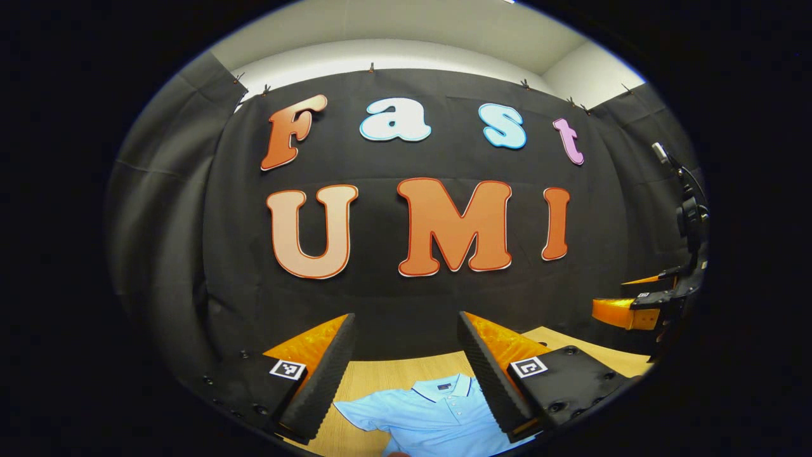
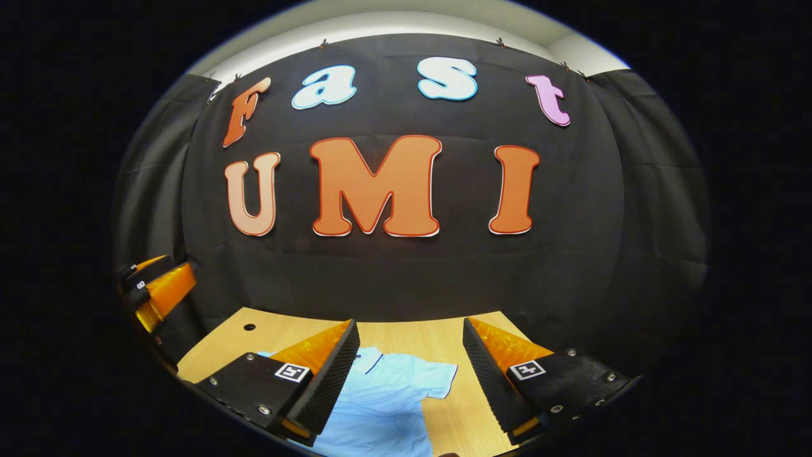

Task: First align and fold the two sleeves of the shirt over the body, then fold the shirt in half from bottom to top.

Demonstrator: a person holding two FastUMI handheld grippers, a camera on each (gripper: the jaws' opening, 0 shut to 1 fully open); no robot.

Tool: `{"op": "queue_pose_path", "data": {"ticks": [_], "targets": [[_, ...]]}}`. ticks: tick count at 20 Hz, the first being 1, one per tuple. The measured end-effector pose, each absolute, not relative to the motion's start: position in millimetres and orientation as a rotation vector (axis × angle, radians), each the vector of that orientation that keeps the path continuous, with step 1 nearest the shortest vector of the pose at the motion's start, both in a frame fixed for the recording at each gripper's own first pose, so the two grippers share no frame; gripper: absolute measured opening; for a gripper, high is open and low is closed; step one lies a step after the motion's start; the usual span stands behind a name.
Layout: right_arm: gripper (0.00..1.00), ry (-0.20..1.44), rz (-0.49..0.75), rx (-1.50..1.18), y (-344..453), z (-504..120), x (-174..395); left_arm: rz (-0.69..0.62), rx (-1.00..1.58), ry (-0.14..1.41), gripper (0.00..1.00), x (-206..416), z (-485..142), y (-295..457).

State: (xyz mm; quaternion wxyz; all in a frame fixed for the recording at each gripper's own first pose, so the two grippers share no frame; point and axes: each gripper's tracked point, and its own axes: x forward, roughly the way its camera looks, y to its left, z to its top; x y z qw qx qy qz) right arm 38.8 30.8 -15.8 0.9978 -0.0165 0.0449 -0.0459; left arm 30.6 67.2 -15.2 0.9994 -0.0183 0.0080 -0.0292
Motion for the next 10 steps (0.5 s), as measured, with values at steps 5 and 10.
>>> {"op": "queue_pose_path", "data": {"ticks": [5, 10], "targets": [[0.98, 0.191, -0.14, -0.036, 11, -54, 64, -0.038, -0.037, 0.042, 1.0, 36, -22, 81], [0.99, 0.289, -0.109, -0.077, -8, -99, 106, 0.033, -0.031, 0.039, 1.0, 44, -17, 86]]}}
